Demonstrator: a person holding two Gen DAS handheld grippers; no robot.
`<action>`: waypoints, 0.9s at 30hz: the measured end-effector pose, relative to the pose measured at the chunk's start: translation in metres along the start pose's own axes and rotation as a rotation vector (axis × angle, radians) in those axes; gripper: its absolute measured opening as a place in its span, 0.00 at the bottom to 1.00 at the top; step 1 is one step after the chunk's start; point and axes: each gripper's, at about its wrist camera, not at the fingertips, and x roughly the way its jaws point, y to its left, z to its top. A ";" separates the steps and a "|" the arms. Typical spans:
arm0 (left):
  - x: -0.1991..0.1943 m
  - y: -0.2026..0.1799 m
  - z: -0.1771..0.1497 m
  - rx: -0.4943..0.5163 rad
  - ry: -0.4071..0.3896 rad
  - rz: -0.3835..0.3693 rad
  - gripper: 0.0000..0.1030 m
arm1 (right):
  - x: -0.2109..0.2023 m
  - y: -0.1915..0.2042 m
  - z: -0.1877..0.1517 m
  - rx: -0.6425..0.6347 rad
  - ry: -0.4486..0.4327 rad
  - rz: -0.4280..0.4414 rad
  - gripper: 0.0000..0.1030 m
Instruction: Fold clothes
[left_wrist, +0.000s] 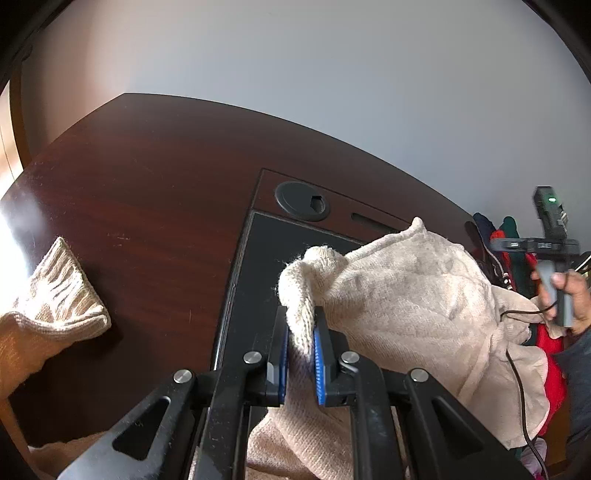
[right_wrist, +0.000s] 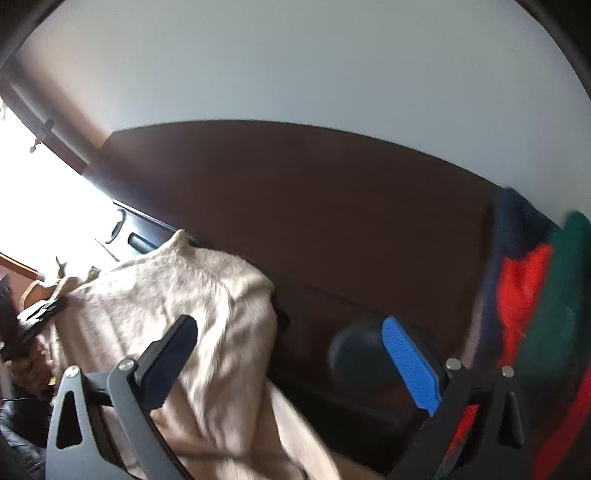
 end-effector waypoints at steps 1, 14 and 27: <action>0.000 0.000 0.000 0.001 0.001 0.000 0.12 | 0.010 0.001 0.001 0.002 0.014 0.005 0.98; 0.004 0.003 0.003 -0.011 -0.006 -0.002 0.12 | 0.033 0.025 -0.024 -0.170 0.045 -0.059 0.29; -0.111 -0.048 0.065 0.065 -0.284 -0.030 0.12 | -0.157 0.068 -0.101 -0.340 -0.522 -0.473 0.10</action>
